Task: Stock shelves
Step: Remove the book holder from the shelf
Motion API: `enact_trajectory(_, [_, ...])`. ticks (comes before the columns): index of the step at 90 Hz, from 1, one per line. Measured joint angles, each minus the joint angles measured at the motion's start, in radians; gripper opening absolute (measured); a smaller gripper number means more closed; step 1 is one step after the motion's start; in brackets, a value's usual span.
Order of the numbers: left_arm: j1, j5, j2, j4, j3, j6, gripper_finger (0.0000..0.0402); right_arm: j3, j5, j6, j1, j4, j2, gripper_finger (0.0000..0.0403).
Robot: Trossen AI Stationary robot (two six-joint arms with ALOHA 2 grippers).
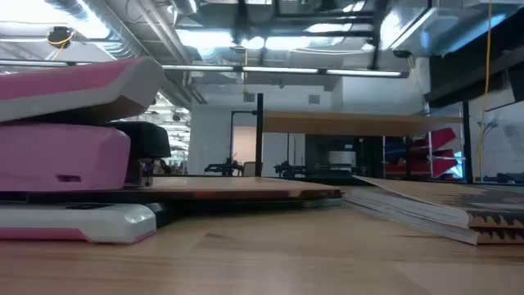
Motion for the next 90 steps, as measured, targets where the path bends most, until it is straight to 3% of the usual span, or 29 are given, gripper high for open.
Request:
enact_trajectory(19, [-0.092, -0.317, -0.155, -0.378, 0.0, -0.096, 0.0046, 0.0, 0.0, 0.0, 0.0, 0.002, 0.0, 0.017])
enact_trajectory(29, [-0.146, -0.477, -0.219, -0.633, 0.0, -0.242, 0.0046, 0.0, 0.003, 0.0, 0.0, 0.004, 0.0, 0.017])
enact_trajectory(48, [-0.181, -0.462, -0.332, -1.091, 0.0, -0.77, 0.0046, 0.0, 0.009, -0.001, 0.0, 0.005, 0.0, 0.017])
enact_trajectory(67, [-0.161, -0.446, -0.337, -1.544, -0.002, -1.179, 0.0045, 0.0, 0.009, -0.001, -0.001, 0.008, 0.0, 0.017])
enact_trajectory(78, [-0.122, -0.476, -0.334, -1.644, -0.002, -1.306, 0.0045, 0.0, 0.009, -0.001, -0.001, 0.008, 0.0, 0.017])
enact_trajectory(90, [-0.066, -0.469, -0.333, -1.65, -0.002, -1.28, 0.0045, 0.0, 0.009, -0.001, -0.001, 0.009, 0.0, 0.017])
